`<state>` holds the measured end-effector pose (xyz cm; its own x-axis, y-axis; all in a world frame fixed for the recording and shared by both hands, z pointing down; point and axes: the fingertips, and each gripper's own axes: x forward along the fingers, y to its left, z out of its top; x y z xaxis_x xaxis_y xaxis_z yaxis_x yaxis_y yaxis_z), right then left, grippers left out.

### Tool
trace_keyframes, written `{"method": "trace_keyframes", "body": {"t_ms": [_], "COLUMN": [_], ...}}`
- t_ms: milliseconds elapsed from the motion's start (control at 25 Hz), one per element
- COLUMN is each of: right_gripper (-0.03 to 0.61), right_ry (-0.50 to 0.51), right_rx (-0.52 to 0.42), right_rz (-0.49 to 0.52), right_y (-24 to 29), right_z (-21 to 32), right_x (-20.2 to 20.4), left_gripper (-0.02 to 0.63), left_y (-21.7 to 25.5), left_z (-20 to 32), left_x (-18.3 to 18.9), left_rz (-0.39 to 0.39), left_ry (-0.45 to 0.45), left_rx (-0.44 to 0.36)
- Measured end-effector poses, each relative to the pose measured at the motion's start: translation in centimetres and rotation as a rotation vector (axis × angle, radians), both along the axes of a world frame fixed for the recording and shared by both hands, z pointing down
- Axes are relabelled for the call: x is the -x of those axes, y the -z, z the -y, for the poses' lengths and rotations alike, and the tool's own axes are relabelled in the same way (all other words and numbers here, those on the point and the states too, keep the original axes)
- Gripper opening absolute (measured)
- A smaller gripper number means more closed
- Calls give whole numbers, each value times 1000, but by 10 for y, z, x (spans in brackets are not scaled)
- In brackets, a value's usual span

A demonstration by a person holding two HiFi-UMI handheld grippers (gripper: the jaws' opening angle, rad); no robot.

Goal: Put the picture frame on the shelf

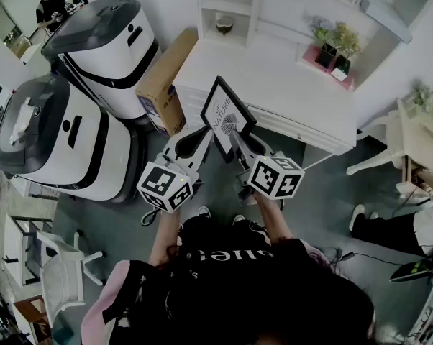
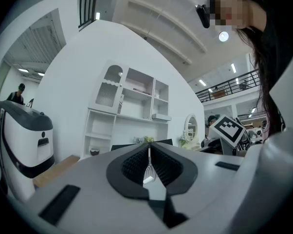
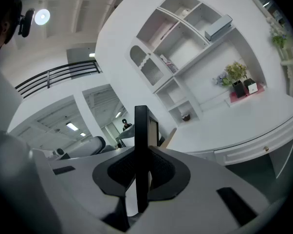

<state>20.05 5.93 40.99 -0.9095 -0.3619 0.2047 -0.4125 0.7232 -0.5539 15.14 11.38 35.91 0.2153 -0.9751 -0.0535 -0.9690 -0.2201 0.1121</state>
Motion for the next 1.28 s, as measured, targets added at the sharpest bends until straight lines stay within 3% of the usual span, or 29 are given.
{"method": "trace_keyframes", "body": {"t_ms": [920, 1280], "right_gripper": [83, 83], "right_ry": [-72, -95], "right_rx": [6, 15], "right_rz": [3, -27], "right_y": [-8, -14], "right_z": [-13, -14], "right_x": [65, 78], "left_gripper": [21, 21], "left_y": [-19, -26], "left_z": [-17, -20], "left_x": [76, 89], "left_rz": [-22, 19], "left_ry": [-66, -118], "left_rx": [17, 10]}}
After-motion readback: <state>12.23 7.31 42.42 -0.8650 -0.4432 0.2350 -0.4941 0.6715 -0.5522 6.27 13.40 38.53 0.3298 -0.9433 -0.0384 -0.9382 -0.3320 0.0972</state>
